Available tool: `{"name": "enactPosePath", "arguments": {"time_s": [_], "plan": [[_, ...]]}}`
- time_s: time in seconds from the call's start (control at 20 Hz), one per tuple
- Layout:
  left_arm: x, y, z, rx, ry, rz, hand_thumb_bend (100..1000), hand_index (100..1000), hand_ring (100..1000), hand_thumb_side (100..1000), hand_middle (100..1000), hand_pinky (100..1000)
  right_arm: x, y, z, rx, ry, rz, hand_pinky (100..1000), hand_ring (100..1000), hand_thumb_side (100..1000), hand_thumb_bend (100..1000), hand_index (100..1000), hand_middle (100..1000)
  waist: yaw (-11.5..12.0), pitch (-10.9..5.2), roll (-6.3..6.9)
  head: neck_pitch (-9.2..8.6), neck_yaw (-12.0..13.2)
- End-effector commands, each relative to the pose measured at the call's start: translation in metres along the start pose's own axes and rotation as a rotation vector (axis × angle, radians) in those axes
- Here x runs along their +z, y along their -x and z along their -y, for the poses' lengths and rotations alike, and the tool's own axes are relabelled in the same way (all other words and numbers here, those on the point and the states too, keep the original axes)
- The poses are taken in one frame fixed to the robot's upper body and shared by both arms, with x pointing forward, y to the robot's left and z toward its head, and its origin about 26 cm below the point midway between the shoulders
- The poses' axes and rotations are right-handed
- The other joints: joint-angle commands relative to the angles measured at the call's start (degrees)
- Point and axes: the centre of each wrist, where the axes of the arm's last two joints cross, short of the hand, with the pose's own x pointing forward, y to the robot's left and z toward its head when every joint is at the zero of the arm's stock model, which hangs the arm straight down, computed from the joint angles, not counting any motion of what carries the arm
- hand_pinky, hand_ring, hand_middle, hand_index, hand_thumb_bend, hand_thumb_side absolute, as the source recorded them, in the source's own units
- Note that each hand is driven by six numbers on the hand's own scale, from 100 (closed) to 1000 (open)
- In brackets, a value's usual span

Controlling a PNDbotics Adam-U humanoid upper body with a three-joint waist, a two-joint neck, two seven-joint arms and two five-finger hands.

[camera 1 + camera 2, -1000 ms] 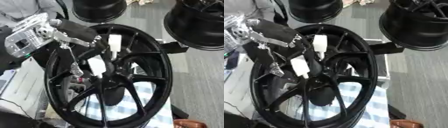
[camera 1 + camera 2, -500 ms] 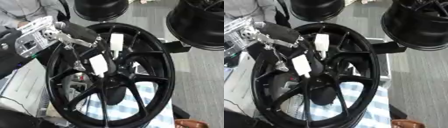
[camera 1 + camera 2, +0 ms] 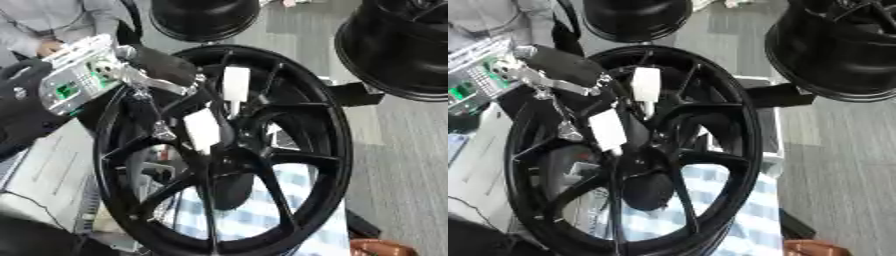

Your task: Pull the pin out of the wheel hub.

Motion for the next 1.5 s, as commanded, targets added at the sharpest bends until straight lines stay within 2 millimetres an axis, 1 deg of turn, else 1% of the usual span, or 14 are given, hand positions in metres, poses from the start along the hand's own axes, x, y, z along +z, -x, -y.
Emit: {"name": "enactPosePath", "arguments": {"time_s": [0.05,0.35,0.5,0.7,0.9,1.05,1.1,1.2,1.35,1.5], "plan": [[0.006,-0.001,-0.011,-0.194,0.232,0.164,290,794,730,180,660,772,-0.004,-0.005,0.002,-0.005,0.003,0.023,757,606,663,100,644,476,-0.1,-0.68,0.08,0.29,0.2],[0.008,-0.002,-0.012,-0.207,0.241,0.160,335,810,741,172,678,779,-0.004,-0.005,0.002,-0.006,0.003,0.019,756,605,664,100,643,475,-0.1,-0.74,0.18,0.29,0.2],[0.007,-0.003,-0.013,-0.216,0.242,0.162,349,823,746,198,696,782,-0.004,-0.005,0.002,-0.007,0.004,0.017,756,604,664,100,643,474,-0.1,-0.79,0.22,0.29,0.3],[0.006,-0.004,-0.014,-0.212,0.235,0.172,316,812,736,196,660,776,-0.004,-0.005,0.002,-0.008,0.003,0.016,756,605,664,100,643,475,-0.1,-0.83,0.23,0.29,0.4],[0.004,-0.005,-0.015,-0.203,0.231,0.172,243,768,690,173,592,747,-0.004,-0.005,0.002,-0.009,0.005,0.015,756,605,665,100,643,475,-0.1,-0.83,0.27,0.29,0.4],[0.003,-0.005,-0.014,-0.185,0.228,0.170,120,719,633,190,525,718,-0.004,-0.005,0.002,-0.009,0.007,0.014,756,606,665,100,643,475,-0.1,-0.81,0.28,0.29,0.4],[0.003,-0.006,-0.014,-0.176,0.224,0.172,100,711,622,196,512,713,-0.004,-0.005,0.002,-0.009,0.007,0.014,756,606,665,100,643,475,-0.2,-0.81,0.28,0.29,0.4],[0.002,-0.008,-0.015,-0.161,0.215,0.178,100,696,610,200,497,708,-0.004,-0.005,0.002,-0.009,0.008,0.013,756,606,664,100,643,476,-0.2,-0.82,0.29,0.29,0.4],[0.000,-0.012,-0.019,-0.148,0.203,0.190,100,684,595,175,485,701,-0.004,-0.005,0.002,-0.009,0.009,0.011,756,606,666,100,643,476,-0.1,-0.84,0.31,0.29,0.4],[0.000,-0.015,-0.022,-0.140,0.197,0.191,100,650,572,171,456,689,-0.004,-0.005,0.002,-0.011,0.011,0.008,756,606,667,100,643,476,-0.1,-0.86,0.36,0.29,0.4]]}}
